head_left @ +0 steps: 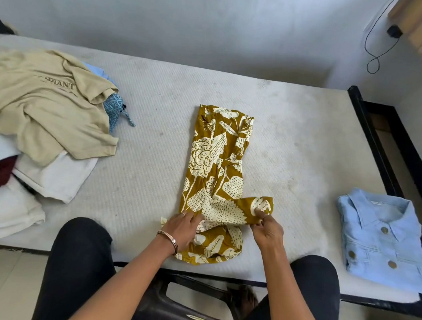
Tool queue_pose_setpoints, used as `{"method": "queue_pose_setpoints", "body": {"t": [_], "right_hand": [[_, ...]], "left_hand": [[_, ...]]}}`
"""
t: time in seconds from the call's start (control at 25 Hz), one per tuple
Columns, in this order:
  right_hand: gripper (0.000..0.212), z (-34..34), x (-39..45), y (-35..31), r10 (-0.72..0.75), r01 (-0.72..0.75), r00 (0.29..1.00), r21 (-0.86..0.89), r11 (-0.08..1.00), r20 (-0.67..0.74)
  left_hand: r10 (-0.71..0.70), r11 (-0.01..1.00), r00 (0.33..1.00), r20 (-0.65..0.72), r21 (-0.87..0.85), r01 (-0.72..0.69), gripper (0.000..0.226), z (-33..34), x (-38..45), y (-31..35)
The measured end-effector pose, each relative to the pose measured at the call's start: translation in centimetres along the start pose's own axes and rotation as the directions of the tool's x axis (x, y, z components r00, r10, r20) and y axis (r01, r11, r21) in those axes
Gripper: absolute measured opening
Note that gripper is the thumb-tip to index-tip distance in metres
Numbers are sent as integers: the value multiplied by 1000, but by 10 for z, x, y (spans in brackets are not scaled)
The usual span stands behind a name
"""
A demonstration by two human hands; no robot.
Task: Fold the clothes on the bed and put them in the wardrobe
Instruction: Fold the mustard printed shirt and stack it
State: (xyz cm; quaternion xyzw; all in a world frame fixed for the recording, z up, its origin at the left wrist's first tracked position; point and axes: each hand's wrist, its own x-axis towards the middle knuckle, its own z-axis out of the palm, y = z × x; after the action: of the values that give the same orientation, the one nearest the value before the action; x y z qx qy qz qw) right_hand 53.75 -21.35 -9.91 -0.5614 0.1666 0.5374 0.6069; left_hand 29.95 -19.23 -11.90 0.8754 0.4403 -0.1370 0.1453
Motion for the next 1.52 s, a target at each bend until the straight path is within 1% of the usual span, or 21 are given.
{"method": "queue_pose_setpoints", "body": {"t": [0.08,0.12,0.2,0.24,0.28,0.32,0.36,0.44,0.48,0.56,0.64,0.76,0.84,0.92,1.0,1.08,1.2,1.28,1.36,1.44,1.52], "right_hand": [[17,22,-7,0,-58,42,995,-188,981,-76],[11,33,-9,1,-183,127,975,-354,926,-130],[6,59,-15,3,-456,246,882,-712,658,-117],[12,74,-18,2,-524,259,850,-818,513,-60],[18,90,-18,1,-551,267,834,-860,436,-21],[20,110,-14,-2,-536,269,844,-862,430,-4],[18,131,-7,-4,-483,281,875,-820,498,7],[13,172,3,-4,-231,259,965,-608,751,125],[15,186,5,1,-118,222,966,-505,834,230],[24,196,19,17,-54,241,936,-524,817,347],[27,184,35,35,-125,341,930,-680,649,347],[29,149,55,54,-277,406,900,-881,245,337],[43,132,58,62,-247,420,883,-907,32,400],[50,125,59,68,-223,413,879,-907,-88,422],[35,126,62,71,-243,353,897,-929,-107,369],[23,128,65,69,-292,284,912,-957,-58,288],[28,129,64,64,-256,203,944,-978,-45,208],[28,136,62,59,-242,231,936,-965,-121,255],[31,148,65,56,-338,338,869,-933,-125,360],[38,166,74,52,-390,434,821,-900,-51,418],[46,183,85,50,-352,483,812,-875,-40,464]], "left_hand": [[-1,1000,1000,-15,-24,1,71,4,8,-3],[-22,998,998,54,-64,26,79,7,11,-4],[-113,971,970,213,-182,153,97,15,13,-8],[-162,945,954,251,-239,223,102,20,13,-10],[-200,914,945,258,-299,275,103,23,14,-12],[-225,875,940,256,-372,311,101,25,17,-15],[-243,825,936,256,-453,338,99,25,20,-17],[-303,682,908,289,-600,418,94,17,26,-19],[-344,601,882,323,-646,471,93,12,30,-19],[-413,458,807,421,-670,584,90,6,40,-24],[-457,387,750,479,-652,652,81,3,47,-29],[-501,307,713,491,-669,677,62,4,56,-41],[-503,222,692,518,-696,683,54,6,56,-43],[-508,176,676,533,-704,688,51,5,56,-44],[-511,169,675,531,-709,685,51,8,56,-43],[-516,166,676,526,-713,681,53,12,57,-42],[-497,209,688,529,-697,686,63,15,60,-47],[-446,282,689,571,-641,714,68,6,63,-54],[-453,383,690,565,-575,723,66,-12,70,-61],[-585,468,723,367,-576,670,52,-29,85,-69],[-694,389,699,173,-727,566,32,-43,107,-78]]}}
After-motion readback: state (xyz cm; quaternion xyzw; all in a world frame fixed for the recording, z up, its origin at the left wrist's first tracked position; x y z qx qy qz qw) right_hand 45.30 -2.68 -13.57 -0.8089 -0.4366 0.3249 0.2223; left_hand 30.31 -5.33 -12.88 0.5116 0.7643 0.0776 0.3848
